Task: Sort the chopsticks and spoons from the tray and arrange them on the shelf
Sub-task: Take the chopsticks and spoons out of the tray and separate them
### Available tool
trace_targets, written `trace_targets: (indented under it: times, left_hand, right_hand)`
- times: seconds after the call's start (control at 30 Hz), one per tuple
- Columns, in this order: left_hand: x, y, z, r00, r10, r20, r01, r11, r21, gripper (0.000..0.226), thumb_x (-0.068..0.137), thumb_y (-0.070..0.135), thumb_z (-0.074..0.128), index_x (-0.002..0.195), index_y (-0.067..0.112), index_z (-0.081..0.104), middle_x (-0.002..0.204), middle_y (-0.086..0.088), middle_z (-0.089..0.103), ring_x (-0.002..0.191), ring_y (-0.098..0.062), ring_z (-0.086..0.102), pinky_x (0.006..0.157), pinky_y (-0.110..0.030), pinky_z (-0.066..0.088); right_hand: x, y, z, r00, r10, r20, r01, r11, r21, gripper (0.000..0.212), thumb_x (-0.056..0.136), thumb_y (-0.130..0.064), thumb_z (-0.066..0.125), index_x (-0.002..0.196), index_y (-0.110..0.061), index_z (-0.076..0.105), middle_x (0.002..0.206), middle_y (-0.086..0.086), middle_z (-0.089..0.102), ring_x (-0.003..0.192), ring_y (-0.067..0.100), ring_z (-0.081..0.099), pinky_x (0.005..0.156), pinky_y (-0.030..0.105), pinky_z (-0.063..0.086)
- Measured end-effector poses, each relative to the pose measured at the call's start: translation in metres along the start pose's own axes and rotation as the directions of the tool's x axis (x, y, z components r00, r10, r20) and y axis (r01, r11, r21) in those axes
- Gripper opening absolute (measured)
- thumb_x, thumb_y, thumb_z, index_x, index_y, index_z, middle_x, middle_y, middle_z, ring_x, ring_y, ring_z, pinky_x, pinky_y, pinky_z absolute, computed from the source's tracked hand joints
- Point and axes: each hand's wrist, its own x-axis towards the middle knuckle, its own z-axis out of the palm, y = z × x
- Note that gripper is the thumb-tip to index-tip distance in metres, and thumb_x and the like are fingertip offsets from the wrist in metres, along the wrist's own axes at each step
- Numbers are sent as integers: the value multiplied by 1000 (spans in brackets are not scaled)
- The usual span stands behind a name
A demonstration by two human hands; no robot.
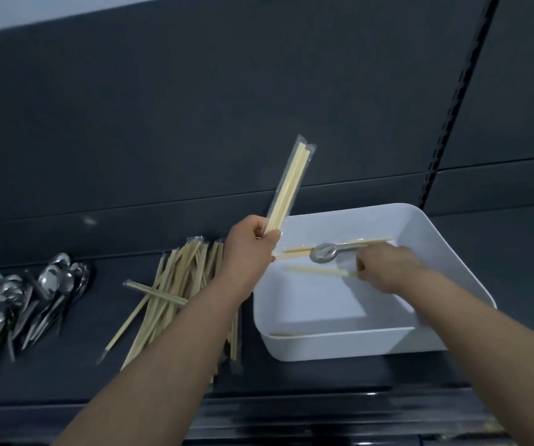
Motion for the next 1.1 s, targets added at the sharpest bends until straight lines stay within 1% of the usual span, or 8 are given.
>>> trace_targets:
  times: [0.1,0.2,0.4,0.6,0.73,0.83,1.0,1.1]
  left_hand:
    - [2,-1,-18,993,22,-113,-29,998,-58,5,88,13,61,84,16,61,71,2,60,62,-11,55,53,-18,47]
    - [1,-10,-37,986,20,-163,-29,998,-47,3,87,14,61,87,17,62,64,7,57,57,-10,53,54,-24,44]
    - [-7,-45,-84,987,-39,-155,42,999,19,17,90,18,63,106,17,57,90,2,65,77,-12,62,68,-28,51]
    - [-18,-83,-130,986,-149,-76,161,966,203,40,89,25,65,125,7,57,120,-8,62,109,-26,61,96,-37,49]
    - [-24,-101,-150,997,-74,37,51,899,435,10,92,26,58,90,22,67,94,-1,69,95,-23,66,84,-37,55]
    - [-21,-109,-157,999,-2,36,-16,875,484,14,92,24,56,97,24,70,98,6,71,91,-16,65,80,-35,56]
    - [-13,-92,-143,991,119,57,-132,911,390,16,92,20,56,102,23,69,97,7,69,91,-17,64,80,-37,56]
    - [-10,-70,-117,979,174,111,-203,905,374,17,92,21,56,102,26,69,98,10,70,90,-15,65,80,-34,55]
  right_hand:
    - [-20,-2,-25,996,88,-18,-84,984,157,14,96,-31,42,101,-23,52,109,0,58,97,24,55,76,32,42]
    - [-42,-34,-48,999,52,-7,-46,930,365,17,97,-33,38,93,-23,50,96,0,57,87,24,55,70,34,42]
    - [-56,-140,-68,990,6,-142,78,811,580,12,94,-23,44,105,-23,49,103,-2,66,84,21,59,61,28,38]
    - [-41,-231,-33,982,-11,-190,102,872,479,24,90,-14,45,112,-17,52,107,8,64,96,30,60,70,33,45]
    - [-42,-256,-7,993,-62,-105,92,944,317,21,90,-20,49,109,-22,59,106,4,65,94,27,62,71,32,50]
    - [-46,-256,-8,979,-69,-194,124,949,288,25,88,-13,50,105,-24,65,103,1,66,91,25,63,70,31,52]
    - [-65,-229,-32,865,-66,-498,162,975,152,26,88,-20,48,105,-29,67,102,-2,64,100,24,56,64,29,36]
    - [-68,-196,-37,862,6,-507,105,976,189,27,91,-21,47,106,-31,67,102,-3,64,100,23,56,65,30,38]
